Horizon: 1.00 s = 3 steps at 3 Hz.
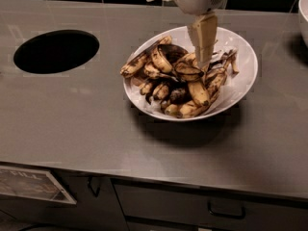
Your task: Pick banana from white bowl
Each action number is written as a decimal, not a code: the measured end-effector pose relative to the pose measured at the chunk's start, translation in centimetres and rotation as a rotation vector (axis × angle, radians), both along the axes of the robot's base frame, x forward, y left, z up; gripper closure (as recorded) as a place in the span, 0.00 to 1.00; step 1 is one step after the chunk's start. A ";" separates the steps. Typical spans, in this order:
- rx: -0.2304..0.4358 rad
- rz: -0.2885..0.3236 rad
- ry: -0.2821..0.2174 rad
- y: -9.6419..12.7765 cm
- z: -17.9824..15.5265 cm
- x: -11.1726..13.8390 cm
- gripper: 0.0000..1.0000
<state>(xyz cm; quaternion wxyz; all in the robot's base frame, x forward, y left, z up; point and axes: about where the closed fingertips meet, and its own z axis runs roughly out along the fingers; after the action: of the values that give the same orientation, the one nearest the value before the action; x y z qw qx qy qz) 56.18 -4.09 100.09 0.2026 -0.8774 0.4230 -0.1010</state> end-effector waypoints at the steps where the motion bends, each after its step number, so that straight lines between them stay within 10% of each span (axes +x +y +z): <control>1: 0.010 0.007 -0.048 -0.3 0.4 0.0 0.00; 3: -0.025 0.067 -0.132 0.4 2.2 0.8 0.00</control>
Offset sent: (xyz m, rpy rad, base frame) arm 0.0087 0.0000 0.0178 -0.0108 -0.1389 0.0675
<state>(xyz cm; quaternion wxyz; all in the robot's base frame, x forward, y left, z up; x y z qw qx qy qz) 56.93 -3.67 102.32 0.2224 -0.8849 0.3780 -0.1568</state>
